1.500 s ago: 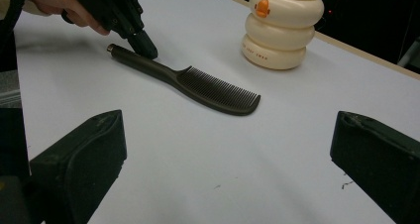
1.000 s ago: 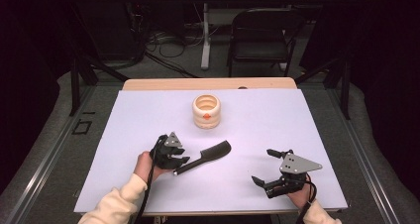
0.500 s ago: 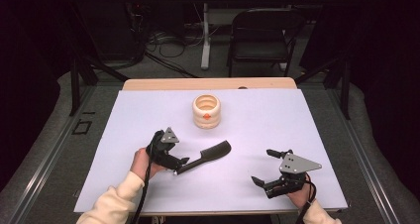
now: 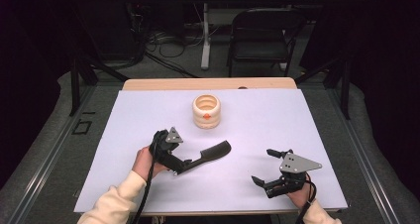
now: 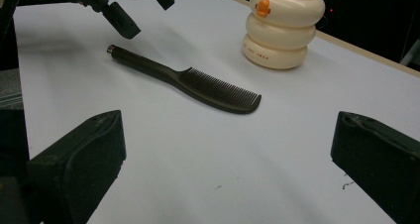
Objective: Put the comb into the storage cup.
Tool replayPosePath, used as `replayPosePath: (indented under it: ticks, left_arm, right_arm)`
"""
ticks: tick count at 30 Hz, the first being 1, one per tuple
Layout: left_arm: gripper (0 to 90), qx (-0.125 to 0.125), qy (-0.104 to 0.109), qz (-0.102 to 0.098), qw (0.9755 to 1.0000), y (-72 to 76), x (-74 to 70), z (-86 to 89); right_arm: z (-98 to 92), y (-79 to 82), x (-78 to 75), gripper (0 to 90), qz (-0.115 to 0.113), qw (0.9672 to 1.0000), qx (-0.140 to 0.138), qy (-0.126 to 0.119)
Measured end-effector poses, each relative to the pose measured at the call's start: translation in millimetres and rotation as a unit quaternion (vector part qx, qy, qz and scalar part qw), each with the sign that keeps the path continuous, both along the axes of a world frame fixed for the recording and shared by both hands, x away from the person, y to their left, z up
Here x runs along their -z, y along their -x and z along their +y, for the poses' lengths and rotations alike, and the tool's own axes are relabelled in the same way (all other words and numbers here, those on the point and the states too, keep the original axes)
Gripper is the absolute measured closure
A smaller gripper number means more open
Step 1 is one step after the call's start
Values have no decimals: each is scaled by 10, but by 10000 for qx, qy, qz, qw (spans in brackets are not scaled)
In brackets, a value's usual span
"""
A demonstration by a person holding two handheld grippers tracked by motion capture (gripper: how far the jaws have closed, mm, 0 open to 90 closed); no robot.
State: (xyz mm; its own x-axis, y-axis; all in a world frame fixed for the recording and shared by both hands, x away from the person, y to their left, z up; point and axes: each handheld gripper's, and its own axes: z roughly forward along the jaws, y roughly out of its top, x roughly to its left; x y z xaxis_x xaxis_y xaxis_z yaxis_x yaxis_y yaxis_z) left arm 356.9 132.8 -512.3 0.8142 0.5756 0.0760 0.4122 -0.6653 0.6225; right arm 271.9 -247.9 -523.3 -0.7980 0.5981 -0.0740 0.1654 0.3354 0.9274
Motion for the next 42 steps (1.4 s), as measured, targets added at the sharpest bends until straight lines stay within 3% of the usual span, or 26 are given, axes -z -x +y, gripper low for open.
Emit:
replayPosePath:
  ticks: [8,18,28,32,35,36,40,42]
  left_arm:
    - [0,118,-211,13,9997,9,-11,-144]
    - [0,266,-404,209,9986,-43,37,-325]
    - [1,329,-663,396,9965,-79,67,-485]
    - [12,369,-863,506,9943,-88,83,-550]
    - [58,401,-956,591,9929,-93,112,-581]
    - [159,415,-977,631,9923,-93,118,-587]
    - [255,441,-1070,817,9899,-103,145,-611]
    - [363,450,-1174,980,9872,-120,168,-636]
  right_arm:
    - [9,4,0,0,14,10000,-21,25]
    - [6,-4,10,0,84,10000,5,27]
    - [4,-6,11,0,92,10000,-17,14]
    - [8,-7,14,0,118,9999,-14,31]
    - [9,-6,13,0,108,9999,-15,13]
    - [8,-7,15,0,122,9999,-24,27]
    - [9,-10,16,0,116,9999,-33,22]
    - [10,-11,18,0,128,9999,-24,39]
